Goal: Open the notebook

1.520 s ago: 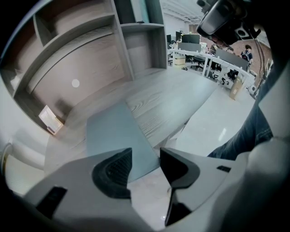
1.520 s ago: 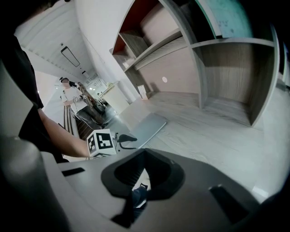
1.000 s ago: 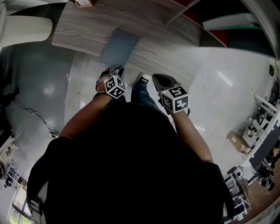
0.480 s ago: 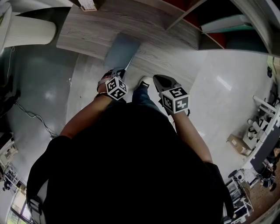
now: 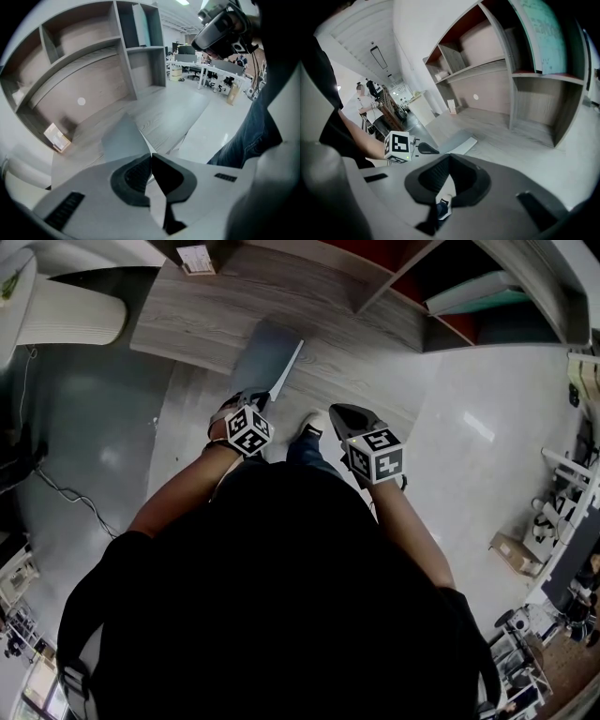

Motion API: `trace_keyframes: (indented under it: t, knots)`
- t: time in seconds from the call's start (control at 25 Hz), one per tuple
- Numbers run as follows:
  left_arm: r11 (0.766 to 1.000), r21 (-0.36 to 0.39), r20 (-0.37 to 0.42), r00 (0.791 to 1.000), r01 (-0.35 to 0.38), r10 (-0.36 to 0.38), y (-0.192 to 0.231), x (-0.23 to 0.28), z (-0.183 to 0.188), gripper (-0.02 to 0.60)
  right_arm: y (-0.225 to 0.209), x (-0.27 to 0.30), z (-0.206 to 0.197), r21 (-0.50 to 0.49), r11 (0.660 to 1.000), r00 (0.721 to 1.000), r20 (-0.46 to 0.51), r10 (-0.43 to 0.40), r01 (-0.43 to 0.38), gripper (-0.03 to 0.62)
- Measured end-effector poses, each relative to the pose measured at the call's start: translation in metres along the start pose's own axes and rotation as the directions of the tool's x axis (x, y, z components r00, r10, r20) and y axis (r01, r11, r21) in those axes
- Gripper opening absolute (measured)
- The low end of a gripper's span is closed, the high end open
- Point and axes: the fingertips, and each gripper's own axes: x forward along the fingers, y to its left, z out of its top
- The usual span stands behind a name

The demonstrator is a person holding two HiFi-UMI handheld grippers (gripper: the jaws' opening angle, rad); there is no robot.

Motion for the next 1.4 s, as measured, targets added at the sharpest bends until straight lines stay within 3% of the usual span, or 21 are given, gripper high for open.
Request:
trace_keyframes:
  t: [0.56, 1.4]
  knots:
    - [0.998, -0.002, 0.058, 0.996, -0.063, 0.063, 0.041, -0.039, -0.008, 0.014, 0.021, -0.006, 0.012, -0.037, 0.999, 0.999, 0.033, -0.026, 0.028, 0.0]
    - [0.984, -0.079, 0.043, 0.986, -0.158, 0.161, 0.1, -0.07, -0.046, 0.015, 0.039, -0.015, 0.013, -0.037, 0.995, 0.994, 0.067, -0.089, 0.091, 0.0]
